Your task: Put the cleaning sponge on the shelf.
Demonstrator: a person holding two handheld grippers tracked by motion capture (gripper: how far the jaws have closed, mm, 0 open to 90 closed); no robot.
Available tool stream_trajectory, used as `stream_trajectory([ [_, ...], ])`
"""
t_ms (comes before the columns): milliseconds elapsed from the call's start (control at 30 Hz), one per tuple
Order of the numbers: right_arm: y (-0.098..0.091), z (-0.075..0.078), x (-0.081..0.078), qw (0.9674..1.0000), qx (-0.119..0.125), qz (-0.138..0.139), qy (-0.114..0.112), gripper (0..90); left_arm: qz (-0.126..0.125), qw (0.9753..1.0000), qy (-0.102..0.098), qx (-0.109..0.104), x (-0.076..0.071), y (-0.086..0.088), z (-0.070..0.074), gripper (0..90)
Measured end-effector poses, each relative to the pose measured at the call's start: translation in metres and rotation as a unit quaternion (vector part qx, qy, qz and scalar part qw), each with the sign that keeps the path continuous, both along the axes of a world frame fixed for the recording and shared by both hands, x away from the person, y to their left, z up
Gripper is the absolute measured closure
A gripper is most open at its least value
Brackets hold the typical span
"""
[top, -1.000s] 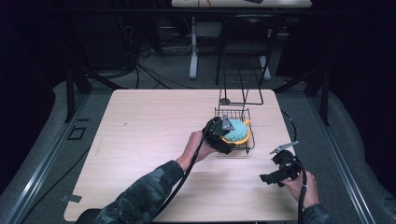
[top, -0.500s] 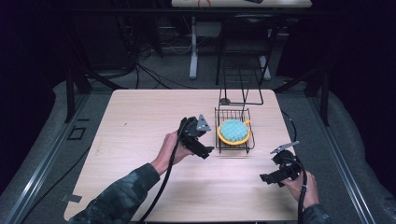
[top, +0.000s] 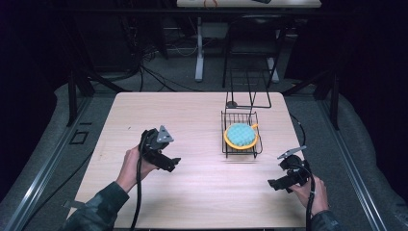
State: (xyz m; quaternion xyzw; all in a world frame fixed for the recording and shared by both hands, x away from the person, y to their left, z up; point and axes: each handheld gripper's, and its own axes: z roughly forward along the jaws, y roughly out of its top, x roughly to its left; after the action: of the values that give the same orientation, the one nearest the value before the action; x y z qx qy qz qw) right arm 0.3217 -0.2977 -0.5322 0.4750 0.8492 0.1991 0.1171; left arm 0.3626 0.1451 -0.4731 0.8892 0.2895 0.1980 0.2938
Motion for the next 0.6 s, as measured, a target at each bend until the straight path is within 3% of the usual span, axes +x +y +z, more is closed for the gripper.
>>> stream_trajectory([
  [333, 0.0, 0.0, 0.0, 1.0, -0.003, 0.0, 0.0, 0.0, 0.04, 0.9991, 0.015, -0.007, -0.009, 0.035, -0.009, 0.2],
  [600, 0.002, 0.001, -0.001, 0.9999, -0.01, -0.002, 0.003, 0.0, 0.075, 0.9967, 0.03, -0.011, -0.016, 0.064, -0.02, 0.2],
])
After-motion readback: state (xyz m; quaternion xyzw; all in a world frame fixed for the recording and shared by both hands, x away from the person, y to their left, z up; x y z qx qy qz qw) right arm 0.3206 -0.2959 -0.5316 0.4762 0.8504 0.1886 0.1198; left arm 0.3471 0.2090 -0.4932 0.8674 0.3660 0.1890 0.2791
